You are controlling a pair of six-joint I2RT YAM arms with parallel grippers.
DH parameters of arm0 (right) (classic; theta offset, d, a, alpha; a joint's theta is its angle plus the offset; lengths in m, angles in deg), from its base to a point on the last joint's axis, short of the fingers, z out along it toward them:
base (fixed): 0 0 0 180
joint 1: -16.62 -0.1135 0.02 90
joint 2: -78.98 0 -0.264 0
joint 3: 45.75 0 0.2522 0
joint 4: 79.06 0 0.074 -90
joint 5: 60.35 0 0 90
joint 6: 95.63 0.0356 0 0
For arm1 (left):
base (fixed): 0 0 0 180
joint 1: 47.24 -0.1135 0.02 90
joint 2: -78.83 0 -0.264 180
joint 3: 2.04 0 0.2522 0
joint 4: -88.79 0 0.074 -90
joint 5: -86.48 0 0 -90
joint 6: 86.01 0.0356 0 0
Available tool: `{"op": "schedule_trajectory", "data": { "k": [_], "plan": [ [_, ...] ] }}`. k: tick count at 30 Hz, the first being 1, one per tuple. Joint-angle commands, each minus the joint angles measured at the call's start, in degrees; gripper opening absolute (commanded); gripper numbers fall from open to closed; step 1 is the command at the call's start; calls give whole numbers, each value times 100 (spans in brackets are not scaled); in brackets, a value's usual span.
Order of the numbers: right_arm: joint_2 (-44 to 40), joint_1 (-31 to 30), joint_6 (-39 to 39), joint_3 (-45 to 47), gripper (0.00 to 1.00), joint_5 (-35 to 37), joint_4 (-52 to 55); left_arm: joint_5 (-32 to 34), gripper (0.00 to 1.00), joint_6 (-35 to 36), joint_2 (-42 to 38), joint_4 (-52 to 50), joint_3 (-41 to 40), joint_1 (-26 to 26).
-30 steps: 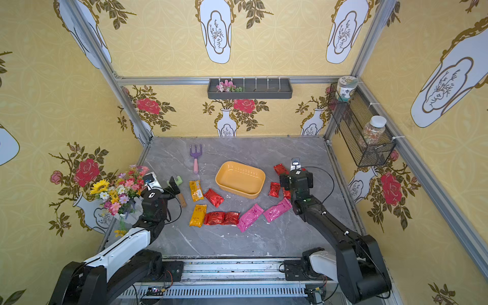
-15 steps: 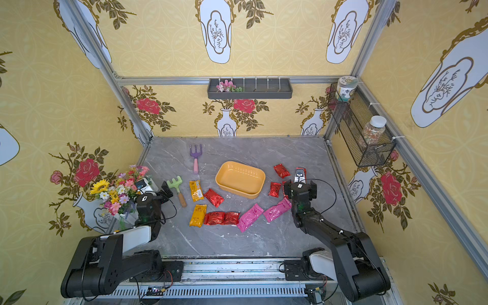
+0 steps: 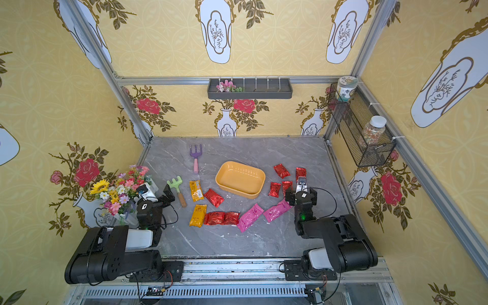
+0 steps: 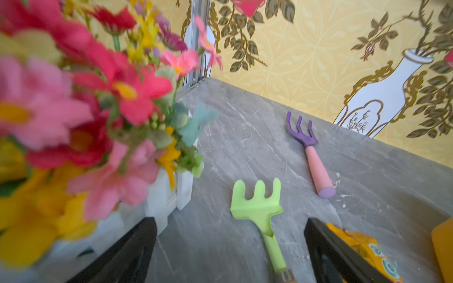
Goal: Take the tea bags out of the storage box
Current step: Reset both arms
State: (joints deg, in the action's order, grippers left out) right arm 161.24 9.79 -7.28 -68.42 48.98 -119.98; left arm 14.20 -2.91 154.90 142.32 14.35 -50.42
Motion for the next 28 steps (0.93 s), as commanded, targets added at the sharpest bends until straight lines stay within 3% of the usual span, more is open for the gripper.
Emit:
{"op": "schedule_trajectory", "data": {
  "k": [1,7,28],
  "plan": [
    [-114,33,250,-342,97,-344,247,58,100,61,13,413,9,11],
    [35,326,431,-403,97,-527,113,92,100,67,48,408,27,28],
    [-23,344,420,-386,97,-571,180,336,100,136,91,413,58,178]
  ]
}}
